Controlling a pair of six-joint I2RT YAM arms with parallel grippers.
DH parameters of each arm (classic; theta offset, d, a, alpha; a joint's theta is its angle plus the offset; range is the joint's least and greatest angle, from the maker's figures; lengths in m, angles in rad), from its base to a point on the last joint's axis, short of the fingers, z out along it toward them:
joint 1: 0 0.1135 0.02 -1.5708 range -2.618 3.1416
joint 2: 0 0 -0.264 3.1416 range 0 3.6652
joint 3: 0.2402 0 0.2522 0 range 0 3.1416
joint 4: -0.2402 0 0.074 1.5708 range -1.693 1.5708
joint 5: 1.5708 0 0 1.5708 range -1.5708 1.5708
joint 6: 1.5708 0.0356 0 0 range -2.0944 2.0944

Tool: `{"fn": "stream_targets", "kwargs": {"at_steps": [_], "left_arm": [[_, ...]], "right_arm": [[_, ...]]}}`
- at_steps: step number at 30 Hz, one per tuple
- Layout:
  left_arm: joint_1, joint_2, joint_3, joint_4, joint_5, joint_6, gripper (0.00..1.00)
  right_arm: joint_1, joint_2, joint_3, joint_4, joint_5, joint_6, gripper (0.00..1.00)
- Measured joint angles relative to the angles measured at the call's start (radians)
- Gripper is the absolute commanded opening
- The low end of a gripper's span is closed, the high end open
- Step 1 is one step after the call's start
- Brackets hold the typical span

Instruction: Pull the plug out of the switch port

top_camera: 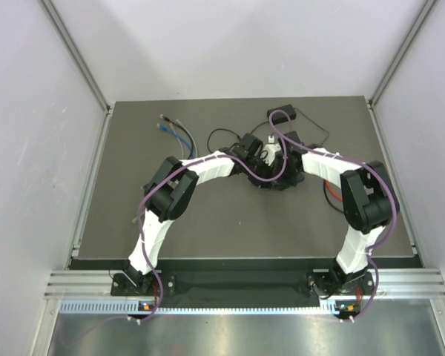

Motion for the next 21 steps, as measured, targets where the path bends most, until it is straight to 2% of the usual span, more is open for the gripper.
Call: {"fn": "stream_targets", "kwargs": {"at_steps": [5, 8, 16, 19, 21], "left_arm": [[0.001, -0.002, -0.006, -0.027, 0.026, -0.002, 0.00], [-0.001, -0.008, -0.019, -0.026, 0.038, -0.001, 0.00], [0.000, -0.019, -0.032, -0.039, 0.060, -0.001, 0.00], [0.010, -0.028, -0.032, -0.070, 0.054, -0.007, 0.00], [0.024, -0.038, -0.032, -0.097, 0.049, -0.013, 0.00]], "right_arm": [[-0.038, 0.008, -0.007, 0.037, 0.243, 0.006, 0.00], [-0.063, 0.008, -0.007, 0.055, 0.302, -0.002, 0.00], [-0.071, -0.049, -0.085, 0.116, 0.249, -0.052, 0.00], [-0.071, -0.111, -0.140, 0.096, 0.183, -0.074, 0.00], [-0.071, -0.156, -0.148, 0.061, 0.149, -0.092, 0.03]]}}
